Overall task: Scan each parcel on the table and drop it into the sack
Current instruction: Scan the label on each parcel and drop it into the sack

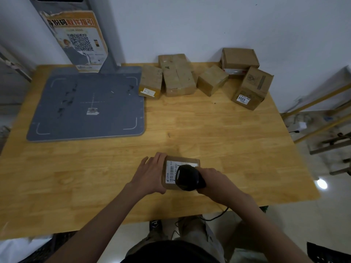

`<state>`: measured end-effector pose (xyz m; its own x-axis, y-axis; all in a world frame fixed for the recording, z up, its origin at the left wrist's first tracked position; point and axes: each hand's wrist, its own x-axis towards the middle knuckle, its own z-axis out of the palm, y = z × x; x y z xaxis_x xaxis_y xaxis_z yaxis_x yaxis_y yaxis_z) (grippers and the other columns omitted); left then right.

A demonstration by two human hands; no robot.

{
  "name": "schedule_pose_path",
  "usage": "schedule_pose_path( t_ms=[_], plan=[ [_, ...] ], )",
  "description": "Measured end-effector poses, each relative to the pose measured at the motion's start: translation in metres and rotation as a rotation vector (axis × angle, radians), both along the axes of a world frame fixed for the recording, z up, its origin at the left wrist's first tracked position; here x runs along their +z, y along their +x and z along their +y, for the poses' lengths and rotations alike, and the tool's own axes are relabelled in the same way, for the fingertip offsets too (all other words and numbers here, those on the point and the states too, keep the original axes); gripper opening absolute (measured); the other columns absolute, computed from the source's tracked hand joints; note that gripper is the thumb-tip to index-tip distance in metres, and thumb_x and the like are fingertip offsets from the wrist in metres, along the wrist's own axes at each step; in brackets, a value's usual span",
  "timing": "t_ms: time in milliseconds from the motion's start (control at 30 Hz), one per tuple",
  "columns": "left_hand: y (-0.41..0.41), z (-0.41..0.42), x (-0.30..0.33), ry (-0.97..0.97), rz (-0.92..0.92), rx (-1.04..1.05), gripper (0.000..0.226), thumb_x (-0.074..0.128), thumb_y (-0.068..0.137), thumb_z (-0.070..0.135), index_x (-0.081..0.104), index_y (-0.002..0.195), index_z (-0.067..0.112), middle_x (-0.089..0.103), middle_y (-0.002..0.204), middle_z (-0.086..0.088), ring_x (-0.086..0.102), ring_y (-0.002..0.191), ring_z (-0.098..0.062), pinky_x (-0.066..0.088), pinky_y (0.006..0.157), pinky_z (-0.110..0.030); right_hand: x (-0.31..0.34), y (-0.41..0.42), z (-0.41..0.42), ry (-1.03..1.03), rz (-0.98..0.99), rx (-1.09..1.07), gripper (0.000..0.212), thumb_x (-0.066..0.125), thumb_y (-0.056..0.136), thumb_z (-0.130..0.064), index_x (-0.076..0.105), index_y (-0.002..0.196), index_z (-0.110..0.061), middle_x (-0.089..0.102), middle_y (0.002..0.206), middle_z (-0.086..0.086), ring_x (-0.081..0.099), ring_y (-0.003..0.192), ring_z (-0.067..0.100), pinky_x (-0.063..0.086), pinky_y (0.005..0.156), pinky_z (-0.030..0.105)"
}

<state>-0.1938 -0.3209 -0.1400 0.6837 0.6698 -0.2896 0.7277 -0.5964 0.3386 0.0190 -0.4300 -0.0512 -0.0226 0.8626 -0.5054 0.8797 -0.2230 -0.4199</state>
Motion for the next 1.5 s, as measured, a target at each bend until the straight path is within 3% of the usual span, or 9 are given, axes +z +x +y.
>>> schedule_pose_path(
  t_ms=[267,700,900,1100,1200,1267,1367,1433,1500],
  plan=[
    [0.001,0.001,0.000,0.011,-0.022,0.000,0.114,0.083,0.050,0.056,0.022,0.141,0.026,0.036,0.139,0.006,0.048,0.123,-0.015,0.028,0.116,-0.043,0.003,-0.002,0.002,0.025,-0.012,0.048,0.042,0.067,0.089,-0.015,0.055,0.128,-0.024,0.067,0.119,-0.001,0.065,0.105,0.020,0.053,0.082,0.032],
    [0.002,0.009,-0.001,-0.025,0.033,0.019,0.120,0.085,0.049,0.052,0.020,0.145,0.021,0.035,0.141,0.005,0.048,0.124,-0.016,0.026,0.118,-0.044,-0.002,0.001,0.011,-0.025,-0.042,0.077,0.039,0.067,0.089,-0.016,0.055,0.125,-0.023,0.066,0.118,0.002,0.065,0.104,0.025,0.055,0.086,0.042],
    [0.001,0.017,-0.007,-0.099,0.061,0.072,0.121,0.089,0.049,0.045,0.020,0.145,0.021,0.038,0.137,0.004,0.051,0.113,-0.016,0.042,0.102,-0.037,-0.027,0.009,0.021,0.022,0.147,-0.257,0.026,0.068,0.085,-0.010,0.062,0.109,-0.017,0.070,0.093,0.002,0.068,0.083,0.020,0.060,0.075,0.043],
    [0.001,0.020,-0.016,-0.182,0.074,0.108,0.122,0.092,0.054,0.030,0.016,0.150,0.023,0.037,0.143,0.004,0.052,0.111,-0.016,0.048,0.075,-0.029,-0.058,0.018,0.027,-0.104,0.408,-0.667,0.019,0.068,0.088,-0.011,0.067,0.107,-0.007,0.072,0.100,0.014,0.069,0.093,0.031,0.057,0.084,0.053],
    [-0.001,0.019,-0.019,-0.322,0.026,0.185,0.133,0.093,0.059,0.031,0.003,0.156,0.026,0.028,0.154,0.004,0.048,0.126,-0.017,0.051,0.085,-0.032,-0.068,0.021,0.026,-0.153,0.552,-0.776,0.018,0.067,0.089,-0.012,0.066,0.107,-0.014,0.069,0.096,0.008,0.064,0.088,0.027,0.053,0.078,0.046],
    [-0.001,0.021,-0.019,-0.461,-0.043,0.351,0.134,0.092,0.061,0.039,0.002,0.158,0.024,0.029,0.157,0.003,0.046,0.132,-0.019,0.049,0.096,-0.035,-0.071,0.023,0.026,-0.176,0.623,-0.816,0.017,0.067,0.090,-0.010,0.066,0.107,-0.016,0.068,0.094,0.010,0.061,0.084,0.023,0.049,0.075,0.042],
    [0.007,0.023,-0.015,-0.590,-0.095,0.533,0.101,0.082,0.075,0.046,0.025,0.154,0.018,0.050,0.143,-0.003,0.059,0.111,-0.015,0.053,0.086,-0.030,-0.075,0.023,0.027,-0.208,0.712,-0.857,0.021,0.066,0.090,-0.008,0.067,0.111,-0.013,0.070,0.106,0.019,0.066,0.091,0.028,0.055,0.079,0.044],
    [0.015,0.022,-0.012,-0.570,-0.078,0.518,0.071,0.077,0.082,0.040,0.044,0.140,0.017,0.060,0.131,-0.001,0.061,0.102,-0.011,0.056,0.082,-0.028,-0.076,0.022,0.026,-0.208,0.745,-0.887,0.023,0.065,0.091,-0.008,0.067,0.113,-0.013,0.071,0.110,0.017,0.068,0.102,0.032,0.057,0.090,0.054],
    [0.023,0.022,-0.008,-0.539,-0.083,0.486,0.062,0.077,0.081,0.035,0.049,0.134,0.019,0.062,0.124,0.002,0.062,0.099,-0.011,0.058,0.079,-0.028,-0.075,0.022,0.022,-0.191,0.758,-0.916,0.024,0.065,0.091,-0.007,0.067,0.114,-0.012,0.071,0.112,0.015,0.068,0.104,0.032,0.056,0.092,0.057]
  ],
)
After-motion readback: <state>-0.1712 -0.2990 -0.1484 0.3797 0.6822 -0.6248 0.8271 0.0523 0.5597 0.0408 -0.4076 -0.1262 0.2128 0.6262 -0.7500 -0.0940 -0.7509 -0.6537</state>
